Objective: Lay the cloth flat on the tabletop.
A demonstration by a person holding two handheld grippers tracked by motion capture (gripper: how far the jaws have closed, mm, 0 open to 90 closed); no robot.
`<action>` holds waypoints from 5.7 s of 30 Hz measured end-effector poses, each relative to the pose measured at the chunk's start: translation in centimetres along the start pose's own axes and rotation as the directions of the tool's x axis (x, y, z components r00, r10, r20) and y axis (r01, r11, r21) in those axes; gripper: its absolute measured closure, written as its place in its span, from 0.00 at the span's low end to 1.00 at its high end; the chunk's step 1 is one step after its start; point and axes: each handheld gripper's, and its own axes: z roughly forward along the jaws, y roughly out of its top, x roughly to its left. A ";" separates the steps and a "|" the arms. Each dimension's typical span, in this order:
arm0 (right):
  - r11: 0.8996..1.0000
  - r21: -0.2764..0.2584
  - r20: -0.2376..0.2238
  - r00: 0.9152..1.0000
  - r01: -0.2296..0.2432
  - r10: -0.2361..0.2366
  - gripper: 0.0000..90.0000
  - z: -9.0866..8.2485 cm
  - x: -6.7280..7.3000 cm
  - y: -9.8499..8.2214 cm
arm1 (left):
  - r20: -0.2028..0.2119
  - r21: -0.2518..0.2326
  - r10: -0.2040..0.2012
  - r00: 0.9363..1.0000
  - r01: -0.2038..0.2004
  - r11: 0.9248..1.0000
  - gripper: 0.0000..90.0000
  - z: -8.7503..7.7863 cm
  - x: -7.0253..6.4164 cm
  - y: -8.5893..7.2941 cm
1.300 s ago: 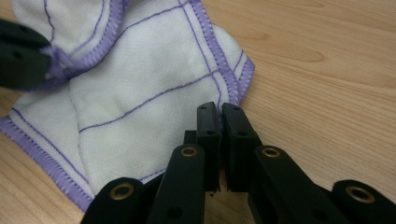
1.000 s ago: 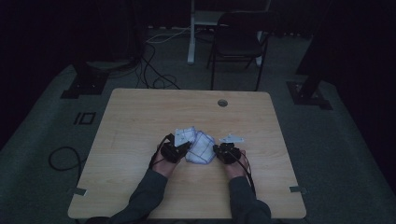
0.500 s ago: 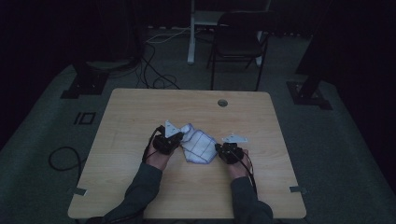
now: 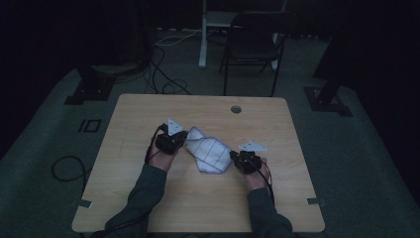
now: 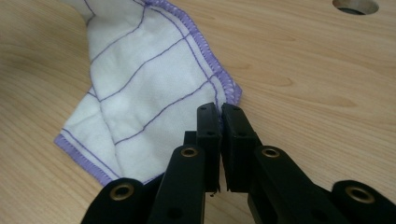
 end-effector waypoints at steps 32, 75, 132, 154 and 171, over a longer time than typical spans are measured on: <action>0.995 -0.019 -0.141 0.985 0.099 -0.100 0.97 -3.3 4.3 -0.5 | -0.059 0.115 -0.133 0.989 0.139 0.984 0.96 -2.6 3.7 -7.0; 0.982 0.070 -0.065 0.983 0.177 -0.172 0.71 1.4 4.4 -1.7 | 0.135 0.115 -0.046 0.990 0.031 0.993 0.81 -3.3 -4.5 -8.3; 0.990 -0.070 0.078 0.990 0.123 -0.118 0.98 -2.6 0.0 4.3 | 0.090 0.170 0.002 0.996 -0.017 0.985 0.99 -6.9 -1.4 -11.4; 0.995 -0.025 0.125 0.988 0.096 -0.092 0.98 -2.6 -1.9 4.2 | 0.027 0.234 -0.030 0.999 0.023 0.972 0.99 -6.5 2.5 -12.4; 0.988 0.006 -0.024 0.988 0.153 -0.152 0.80 -2.0 3.3 1.6 | 0.013 0.209 -0.028 1.000 0.024 0.978 0.98 -6.2 2.2 -11.7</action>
